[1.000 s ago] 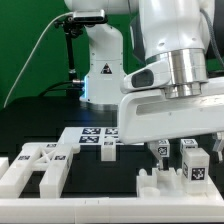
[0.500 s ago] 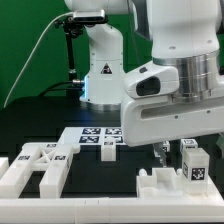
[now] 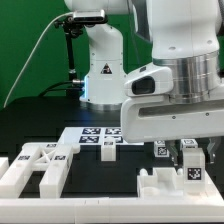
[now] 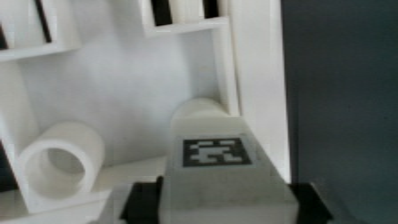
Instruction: Assemble chair
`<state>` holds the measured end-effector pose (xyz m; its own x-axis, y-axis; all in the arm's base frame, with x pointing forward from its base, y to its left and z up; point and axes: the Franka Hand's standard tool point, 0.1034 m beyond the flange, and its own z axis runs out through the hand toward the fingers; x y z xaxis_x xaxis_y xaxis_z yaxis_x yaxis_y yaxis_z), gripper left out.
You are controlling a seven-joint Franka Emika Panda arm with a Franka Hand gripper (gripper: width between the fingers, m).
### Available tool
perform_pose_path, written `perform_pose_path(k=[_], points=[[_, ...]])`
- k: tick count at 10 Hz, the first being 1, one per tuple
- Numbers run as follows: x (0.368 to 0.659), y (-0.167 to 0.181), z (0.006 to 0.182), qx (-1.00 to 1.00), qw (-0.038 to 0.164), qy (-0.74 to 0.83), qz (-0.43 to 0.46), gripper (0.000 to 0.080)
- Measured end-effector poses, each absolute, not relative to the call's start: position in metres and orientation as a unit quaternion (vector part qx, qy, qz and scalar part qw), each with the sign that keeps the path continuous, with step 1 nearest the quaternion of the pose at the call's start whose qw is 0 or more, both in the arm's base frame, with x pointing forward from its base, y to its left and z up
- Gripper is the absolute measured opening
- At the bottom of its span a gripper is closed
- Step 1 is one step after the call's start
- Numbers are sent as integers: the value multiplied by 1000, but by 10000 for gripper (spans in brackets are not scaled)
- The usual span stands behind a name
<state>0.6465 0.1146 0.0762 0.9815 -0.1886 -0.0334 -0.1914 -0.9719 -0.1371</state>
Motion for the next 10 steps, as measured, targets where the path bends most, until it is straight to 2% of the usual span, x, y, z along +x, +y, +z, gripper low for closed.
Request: perform_pose_path(k=[4, 6, 7, 8, 9, 10], points=[[648, 119, 75, -909, 70, 410, 12, 285], [649, 118, 75, -817, 85, 570, 29, 285], [649, 118, 75, -807, 89, 583, 33, 285], [649, 118, 75, -796, 88, 597, 35, 355], [649, 118, 74, -809, 89, 581, 33, 355], [649, 118, 74, -824, 88, 559, 31, 514]])
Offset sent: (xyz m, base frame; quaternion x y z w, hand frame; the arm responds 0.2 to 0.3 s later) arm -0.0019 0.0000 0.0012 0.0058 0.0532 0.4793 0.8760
